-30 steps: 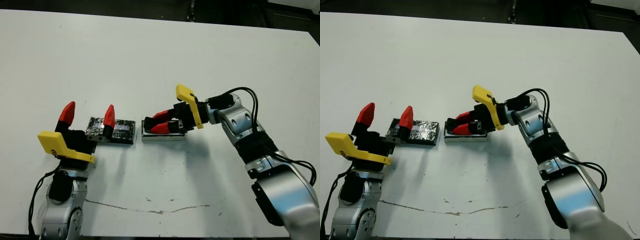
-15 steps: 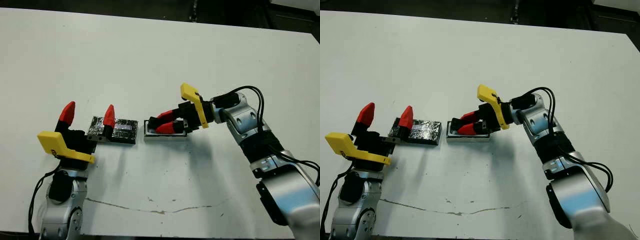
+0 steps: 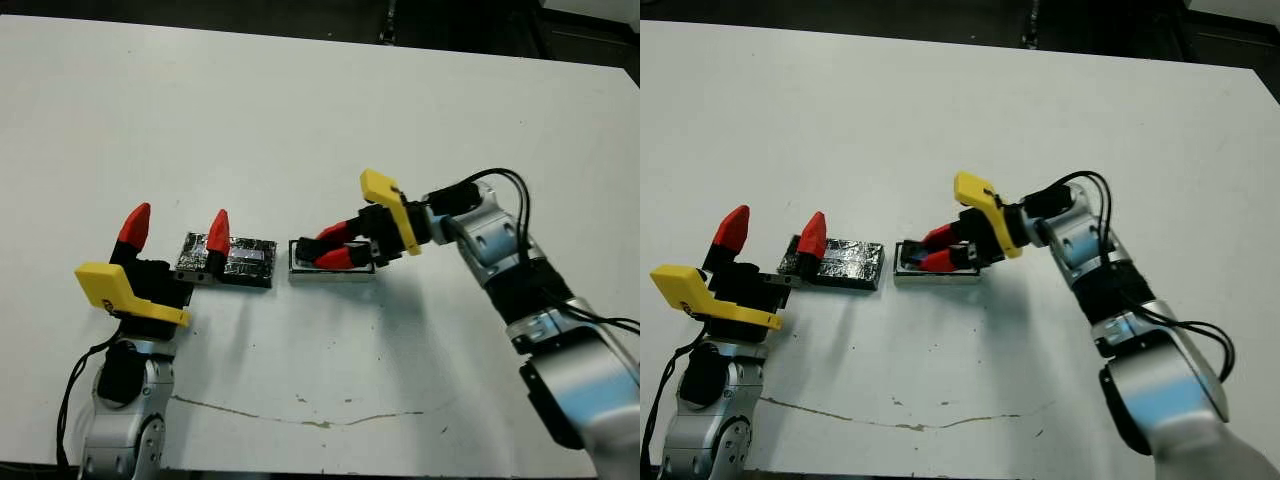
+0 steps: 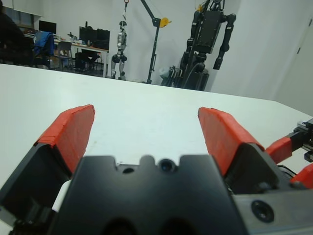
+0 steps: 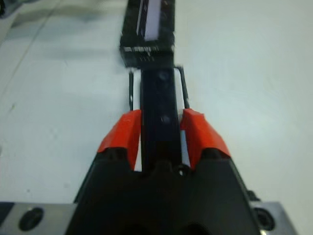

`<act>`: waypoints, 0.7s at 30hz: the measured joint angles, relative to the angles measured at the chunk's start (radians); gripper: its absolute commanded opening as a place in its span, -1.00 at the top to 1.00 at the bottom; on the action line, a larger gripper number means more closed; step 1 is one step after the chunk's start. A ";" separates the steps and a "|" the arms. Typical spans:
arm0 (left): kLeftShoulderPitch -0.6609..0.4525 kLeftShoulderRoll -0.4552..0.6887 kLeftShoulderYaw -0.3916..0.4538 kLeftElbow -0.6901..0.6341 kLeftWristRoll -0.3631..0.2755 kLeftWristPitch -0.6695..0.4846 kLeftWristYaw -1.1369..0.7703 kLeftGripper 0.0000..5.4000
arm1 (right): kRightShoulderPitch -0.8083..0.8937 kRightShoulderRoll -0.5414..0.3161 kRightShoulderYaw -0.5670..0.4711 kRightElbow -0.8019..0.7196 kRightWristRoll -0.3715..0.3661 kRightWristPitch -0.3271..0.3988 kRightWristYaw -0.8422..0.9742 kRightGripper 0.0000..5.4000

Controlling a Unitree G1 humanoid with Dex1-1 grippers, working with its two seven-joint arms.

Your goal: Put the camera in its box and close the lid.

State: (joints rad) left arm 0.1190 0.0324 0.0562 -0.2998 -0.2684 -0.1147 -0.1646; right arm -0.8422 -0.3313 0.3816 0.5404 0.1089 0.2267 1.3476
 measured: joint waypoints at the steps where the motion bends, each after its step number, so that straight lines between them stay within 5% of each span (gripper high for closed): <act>1: 0.000 0.000 0.000 0.000 0.000 0.000 0.000 -1.00 | 0.001 -0.005 0.000 0.003 -0.009 -0.009 -0.003 -0.08; 11: 0.002 0.000 0.000 0.001 -0.002 0.000 -0.001 -1.00 | 0.005 -0.018 -0.015 0.014 -0.018 -0.057 -0.010 -0.63; 18: 0.002 0.000 -0.001 0.001 -0.001 0.000 -0.002 -1.00 | 0.007 -0.032 -0.038 -0.002 -0.007 -0.006 0.015 -0.99; 21: 0.002 0.000 0.000 0.001 -0.007 0.000 -0.006 -1.00 | 0.014 -0.055 -0.089 -0.044 0.041 0.023 0.036 -0.99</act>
State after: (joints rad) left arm 0.1205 0.0319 0.0559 -0.2984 -0.2749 -0.1150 -0.1709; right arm -0.8286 -0.3868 0.2922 0.4964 0.1498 0.2496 1.3835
